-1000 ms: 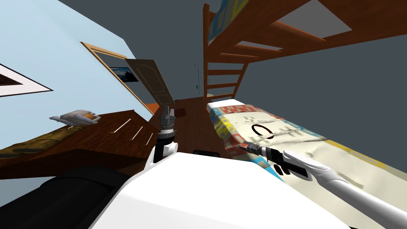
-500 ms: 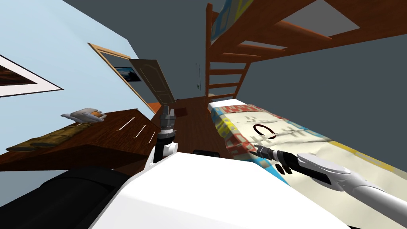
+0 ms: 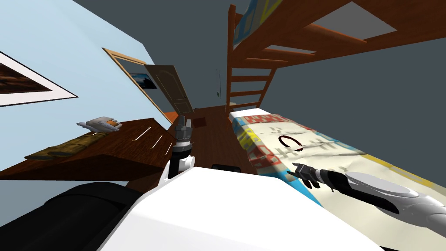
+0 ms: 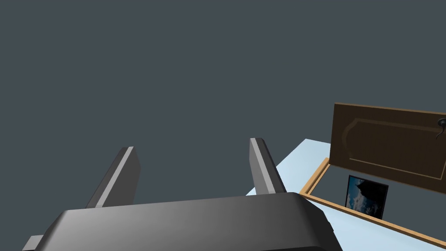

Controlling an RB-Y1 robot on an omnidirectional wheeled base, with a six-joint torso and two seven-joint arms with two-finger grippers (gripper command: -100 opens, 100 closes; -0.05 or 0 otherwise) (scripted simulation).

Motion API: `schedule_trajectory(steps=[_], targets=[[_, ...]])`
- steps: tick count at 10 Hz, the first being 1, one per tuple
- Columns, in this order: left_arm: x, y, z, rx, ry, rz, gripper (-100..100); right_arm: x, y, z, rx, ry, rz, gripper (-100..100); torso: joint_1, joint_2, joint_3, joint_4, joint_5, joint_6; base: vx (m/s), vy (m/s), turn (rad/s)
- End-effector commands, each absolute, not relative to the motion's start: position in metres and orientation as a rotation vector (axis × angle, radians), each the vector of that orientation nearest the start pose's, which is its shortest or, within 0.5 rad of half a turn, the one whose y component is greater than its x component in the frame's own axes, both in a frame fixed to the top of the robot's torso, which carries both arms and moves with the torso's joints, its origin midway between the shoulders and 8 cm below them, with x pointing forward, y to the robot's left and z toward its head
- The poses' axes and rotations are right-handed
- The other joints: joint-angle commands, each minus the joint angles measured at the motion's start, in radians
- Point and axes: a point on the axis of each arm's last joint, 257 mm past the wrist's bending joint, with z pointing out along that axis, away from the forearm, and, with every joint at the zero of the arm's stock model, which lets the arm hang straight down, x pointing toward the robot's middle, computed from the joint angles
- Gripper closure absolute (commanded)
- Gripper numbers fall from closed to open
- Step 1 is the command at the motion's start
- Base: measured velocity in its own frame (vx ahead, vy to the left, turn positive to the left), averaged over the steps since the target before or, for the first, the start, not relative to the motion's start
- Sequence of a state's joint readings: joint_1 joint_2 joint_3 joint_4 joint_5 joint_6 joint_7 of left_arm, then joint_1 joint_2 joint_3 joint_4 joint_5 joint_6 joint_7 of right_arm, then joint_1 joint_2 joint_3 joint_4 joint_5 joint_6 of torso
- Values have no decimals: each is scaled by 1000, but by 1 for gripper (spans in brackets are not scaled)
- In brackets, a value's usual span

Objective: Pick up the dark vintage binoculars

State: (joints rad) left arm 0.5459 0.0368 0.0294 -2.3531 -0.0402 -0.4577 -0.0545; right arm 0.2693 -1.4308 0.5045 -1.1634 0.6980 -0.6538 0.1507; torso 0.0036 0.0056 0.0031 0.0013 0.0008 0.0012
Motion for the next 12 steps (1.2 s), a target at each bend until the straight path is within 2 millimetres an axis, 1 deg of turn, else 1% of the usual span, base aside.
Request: schedule_trajectory(steps=[1, 2, 3, 4, 5, 6, 7, 9, 10, 11, 12], targets=[[333, 283, 35, -588, 684, -1180, 0, 230, -607, -372, -897, 2572, -52, -100, 0, 0, 0, 0, 0, 0, -59, 36, 20], [333, 283, 35, -588, 684, -1180, 0, 222, -622, -371, -914, 2595, -95, -100, 0, 0, 0, 0, 0, 0, -51, 24, 18], [333, 283, 35, -588, 684, -1180, 0, 205, -640, -373, -939, 2633, -145, -100, 0, 0, 0, 0, 0, 0, -59, 17, 16], [333, 283, 35, -588, 684, -1180, 0, 190, -643, -380, -947, 2660, -147, -100, -1, 0, 0, 0, 0, 0, -56, -2, 15], [333, 283, 35, -588, 684, -1180, 0, 203, -641, -374, -935, 2642, -139, -100, -2, 0, 0, 0, -1, 0, -23, -5, -2], [333, 283, 35, -588, 684, -1180, 0, 201, -642, -375, -938, 2645, -141, 0, -2, -2, -1, 0, -1, 0, 0, 0, 0], [333, 283, 35, -588, 684, -1180, 0, 195, -640, -387, -924, 2652, -141, -100, -2, -3, -2, -1, -1, 0, 18, -19, 79], [333, 283, 34, -588, 684, -1180, 0, 188, -638, -400, -910, 2659, -142, -100, -4, -6, -4, -1, -1, 0, 36, -30, 69], [333, 283, 34, -588, 684, -1180, 0, 190, -639, -395, -914, 2657, -139, -100, -4, -7, -4, -2, -1, 0, 14, -13, 10], [333, 283, 34, -588, 684, -1180, 0, 190, -639, -395, -914, 2657, -141, 100, -3, -6, -3, -1, -1, 0, 0, 0, 0], [333, 283, 35, -588, 684, -1180, 0, 190, -638, -396, -914, 2657, -140, 100, -3, -5, -3, -1, -1, 0, 0, 0, 0]])
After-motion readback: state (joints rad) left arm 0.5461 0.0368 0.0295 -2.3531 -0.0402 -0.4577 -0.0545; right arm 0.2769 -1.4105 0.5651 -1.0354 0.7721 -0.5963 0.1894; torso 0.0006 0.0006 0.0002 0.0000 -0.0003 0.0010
